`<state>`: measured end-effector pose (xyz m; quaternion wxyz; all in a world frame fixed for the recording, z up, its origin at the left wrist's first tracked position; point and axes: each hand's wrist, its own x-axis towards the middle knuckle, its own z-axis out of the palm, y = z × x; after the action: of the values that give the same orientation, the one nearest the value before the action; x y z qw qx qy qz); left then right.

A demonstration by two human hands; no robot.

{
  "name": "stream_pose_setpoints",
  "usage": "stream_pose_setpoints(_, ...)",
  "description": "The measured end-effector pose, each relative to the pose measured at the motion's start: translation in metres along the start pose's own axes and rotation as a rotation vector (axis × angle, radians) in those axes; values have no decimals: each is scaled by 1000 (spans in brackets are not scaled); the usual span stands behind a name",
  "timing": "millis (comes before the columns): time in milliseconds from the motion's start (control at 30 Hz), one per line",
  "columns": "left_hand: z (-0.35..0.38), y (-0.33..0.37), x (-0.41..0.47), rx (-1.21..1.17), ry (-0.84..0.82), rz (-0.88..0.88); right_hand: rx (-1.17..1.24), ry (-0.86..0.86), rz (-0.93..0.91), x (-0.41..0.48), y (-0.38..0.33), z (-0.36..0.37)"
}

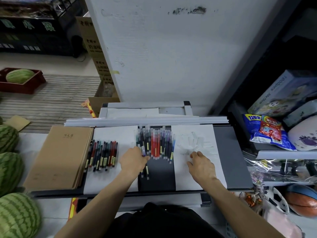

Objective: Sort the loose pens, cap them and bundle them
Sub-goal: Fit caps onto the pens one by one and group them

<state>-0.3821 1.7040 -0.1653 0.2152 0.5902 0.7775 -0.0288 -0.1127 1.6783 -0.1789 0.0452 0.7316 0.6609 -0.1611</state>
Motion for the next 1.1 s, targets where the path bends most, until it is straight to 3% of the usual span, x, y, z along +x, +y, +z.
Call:
stream_pose_setpoints(267,-3,-28,-7,-85,75,37,13,19,11,0,-3,0)
stream_pose_setpoints(467,-25,-80,5,-65,157,-11,85,61,-67,-12,-17,-13)
stream_pose_setpoints(700,-19,-89,16,51,157,-41,243,123,-198,-29,-49,-32)
stream_pose_setpoints(833,-14,-87,21,60,135,-53,473,69,-197,-33,-63,-41)
stream_pose_setpoints(933,-15,-85,22,42,118,-46,783,-32,-117,-35,-69,-46)
stream_pose_setpoints(1100,-23,-75,7,-53,116,-6,1092,-157,-2,-37,-71,-56)
